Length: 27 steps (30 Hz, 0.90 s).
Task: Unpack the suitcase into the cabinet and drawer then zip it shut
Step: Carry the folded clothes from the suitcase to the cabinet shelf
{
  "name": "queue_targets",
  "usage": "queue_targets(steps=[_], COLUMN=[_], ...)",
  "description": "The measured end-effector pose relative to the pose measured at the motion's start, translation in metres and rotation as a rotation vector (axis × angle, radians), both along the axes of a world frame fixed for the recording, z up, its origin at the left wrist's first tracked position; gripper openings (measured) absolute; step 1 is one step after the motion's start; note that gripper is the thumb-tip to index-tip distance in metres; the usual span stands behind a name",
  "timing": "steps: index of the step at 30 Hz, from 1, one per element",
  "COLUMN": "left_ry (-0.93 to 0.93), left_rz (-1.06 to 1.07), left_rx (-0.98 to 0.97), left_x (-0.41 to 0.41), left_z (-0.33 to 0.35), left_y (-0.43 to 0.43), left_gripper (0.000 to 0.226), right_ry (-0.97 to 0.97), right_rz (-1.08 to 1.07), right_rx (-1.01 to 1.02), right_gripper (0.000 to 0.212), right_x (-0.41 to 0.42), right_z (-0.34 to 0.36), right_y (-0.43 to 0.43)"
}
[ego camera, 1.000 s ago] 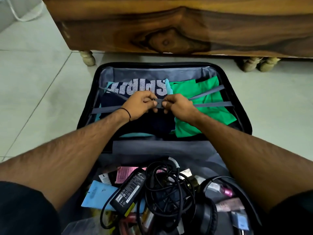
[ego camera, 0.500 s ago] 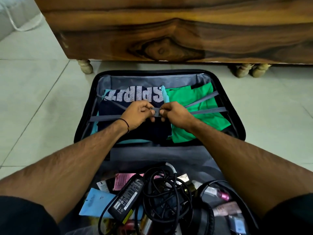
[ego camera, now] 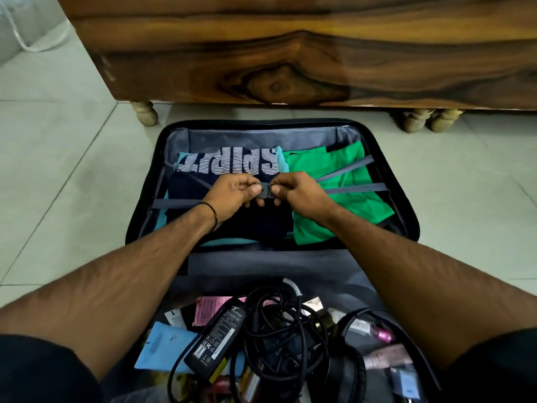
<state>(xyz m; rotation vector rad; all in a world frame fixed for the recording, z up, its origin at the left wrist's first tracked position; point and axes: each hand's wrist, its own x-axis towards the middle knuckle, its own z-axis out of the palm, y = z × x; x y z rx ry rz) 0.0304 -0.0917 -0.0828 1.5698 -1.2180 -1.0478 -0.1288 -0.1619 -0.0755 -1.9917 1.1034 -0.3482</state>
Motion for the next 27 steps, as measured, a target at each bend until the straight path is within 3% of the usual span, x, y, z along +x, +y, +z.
queue_targets(steps=[6, 9, 13, 16, 18, 20, 22, 23, 27], left_ry=[-0.243, -0.503, -0.977, -1.385, -1.540, -1.514, -1.351, -1.253, -0.965], left_rz=[0.171, 0.140, 0.223, 0.216, 0.137, -0.001, -0.177, -0.224, 0.108], left_rx=[0.004, 0.076, 0.086, 0.138, 0.194, 0.033, -0.122, -0.097, 0.188], left_x=[0.032, 0.057, 0.073, 0.083, 0.086, 0.081, 0.066, 0.057, 0.050], left_z=[-0.013, -0.011, 0.014, 0.024, 0.023, 0.021, 0.018, 0.016, -0.002], left_y=[0.006, 0.016, 0.019, 0.023, 0.029, 0.031, 0.029, 0.029, 0.019], left_gripper=[0.029, 0.019, 0.026, 0.021, 0.033, 0.034, 0.029, 0.029, 0.036], right_ry=[0.209, 0.351, 0.540, 0.403, 0.224, 0.190, 0.224, 0.227, 0.181], right_rz=[-0.237, -0.341, -0.391, -0.262, -0.192, -0.195, -0.282, -0.332, -0.379], right_rx=[-0.141, -0.214, -0.479, -0.494, -0.267, -0.068, 0.032, 0.057, 0.130], right_gripper=[0.014, 0.025, 0.042, 0.039, 0.034, 0.037, 0.048, 0.054, 0.057], right_x=[-0.033, -0.052, -0.048, -0.027, -0.010, 0.005, 0.016, 0.021, 0.036], right_z=[-0.004, -0.001, 0.008, 0.009, 0.007, 0.002, -0.004, -0.006, -0.010], right_y=[-0.014, -0.021, -0.012, -0.007, -0.003, 0.001, 0.003, 0.003, -0.003])
